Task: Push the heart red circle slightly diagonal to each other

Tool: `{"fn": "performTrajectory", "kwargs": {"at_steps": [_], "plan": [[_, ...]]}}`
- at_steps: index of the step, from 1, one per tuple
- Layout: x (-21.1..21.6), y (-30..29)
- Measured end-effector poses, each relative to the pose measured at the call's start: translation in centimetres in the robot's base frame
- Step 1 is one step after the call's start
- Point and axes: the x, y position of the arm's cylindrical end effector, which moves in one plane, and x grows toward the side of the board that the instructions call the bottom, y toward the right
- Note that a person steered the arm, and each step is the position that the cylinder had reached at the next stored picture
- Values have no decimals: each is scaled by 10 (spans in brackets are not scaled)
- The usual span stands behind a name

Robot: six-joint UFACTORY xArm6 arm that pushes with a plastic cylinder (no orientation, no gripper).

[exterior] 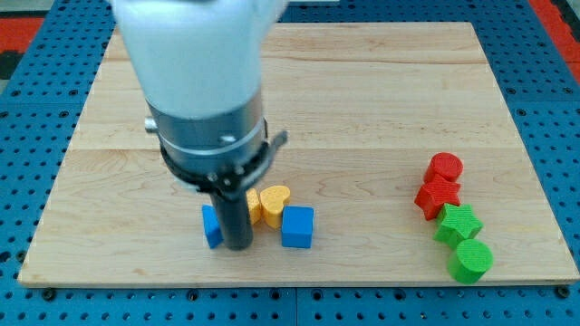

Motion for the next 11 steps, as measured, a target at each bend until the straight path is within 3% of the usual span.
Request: {"fn": "performTrajectory", "kwargs": {"at_steps": [1,3,4,5,6,7,8,10,11], "plan": [[-4,-37],[-35,70],[-55,80],[-68,126],[-114,140],[-137,258],[-115,331],[-73,263],[-97,216]]}}
